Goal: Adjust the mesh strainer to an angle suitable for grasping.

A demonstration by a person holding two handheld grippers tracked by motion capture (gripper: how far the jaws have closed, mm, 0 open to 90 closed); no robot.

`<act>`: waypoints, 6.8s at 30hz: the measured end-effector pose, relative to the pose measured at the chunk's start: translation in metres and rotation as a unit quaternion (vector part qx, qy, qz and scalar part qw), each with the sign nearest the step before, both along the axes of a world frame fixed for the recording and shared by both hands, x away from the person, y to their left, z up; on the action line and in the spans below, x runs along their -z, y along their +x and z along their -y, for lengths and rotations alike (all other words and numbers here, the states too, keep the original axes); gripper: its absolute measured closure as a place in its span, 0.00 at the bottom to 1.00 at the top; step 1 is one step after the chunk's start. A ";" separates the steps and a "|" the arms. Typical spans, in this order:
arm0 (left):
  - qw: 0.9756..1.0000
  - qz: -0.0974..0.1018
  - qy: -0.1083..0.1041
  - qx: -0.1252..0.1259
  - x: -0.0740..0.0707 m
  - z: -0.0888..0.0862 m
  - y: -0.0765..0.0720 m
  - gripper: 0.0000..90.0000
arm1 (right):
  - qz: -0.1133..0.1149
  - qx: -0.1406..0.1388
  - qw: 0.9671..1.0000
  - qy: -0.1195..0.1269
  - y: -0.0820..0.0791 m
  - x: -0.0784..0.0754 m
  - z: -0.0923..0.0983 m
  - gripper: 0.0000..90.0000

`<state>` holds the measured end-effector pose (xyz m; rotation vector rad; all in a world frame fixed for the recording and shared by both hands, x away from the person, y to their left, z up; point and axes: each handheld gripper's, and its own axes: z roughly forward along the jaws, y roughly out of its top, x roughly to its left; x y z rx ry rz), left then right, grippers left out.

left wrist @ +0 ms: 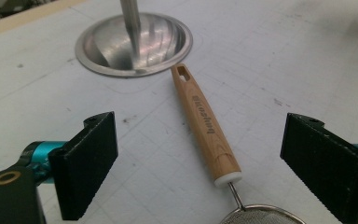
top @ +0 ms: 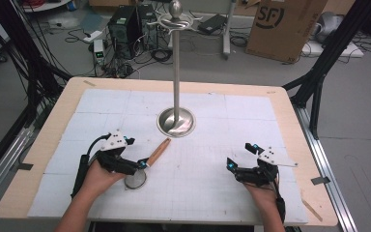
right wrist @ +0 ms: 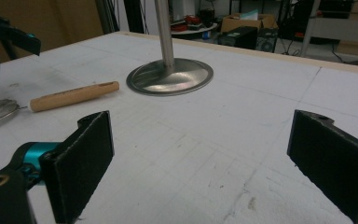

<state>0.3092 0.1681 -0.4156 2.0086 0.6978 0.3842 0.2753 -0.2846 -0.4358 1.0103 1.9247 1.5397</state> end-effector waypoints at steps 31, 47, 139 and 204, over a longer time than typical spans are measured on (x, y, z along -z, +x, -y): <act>0.986 -0.101 0.133 0.027 0.015 0.032 0.014 0.52 | -0.007 -0.002 1.000 -0.011 0.001 0.002 0.000 0.06; 0.979 -0.103 0.163 0.059 0.011 0.036 0.014 0.75 | -0.010 -0.003 1.000 -0.015 0.001 0.003 0.000 0.06; 0.959 -0.148 0.225 0.093 0.000 0.056 0.026 0.78 | -0.024 -0.001 0.999 -0.025 0.002 0.007 0.000 0.06; 0.968 -0.124 0.196 0.095 -0.025 0.050 0.020 0.77 | -0.027 -0.003 0.999 -0.026 0.001 0.007 0.001 0.06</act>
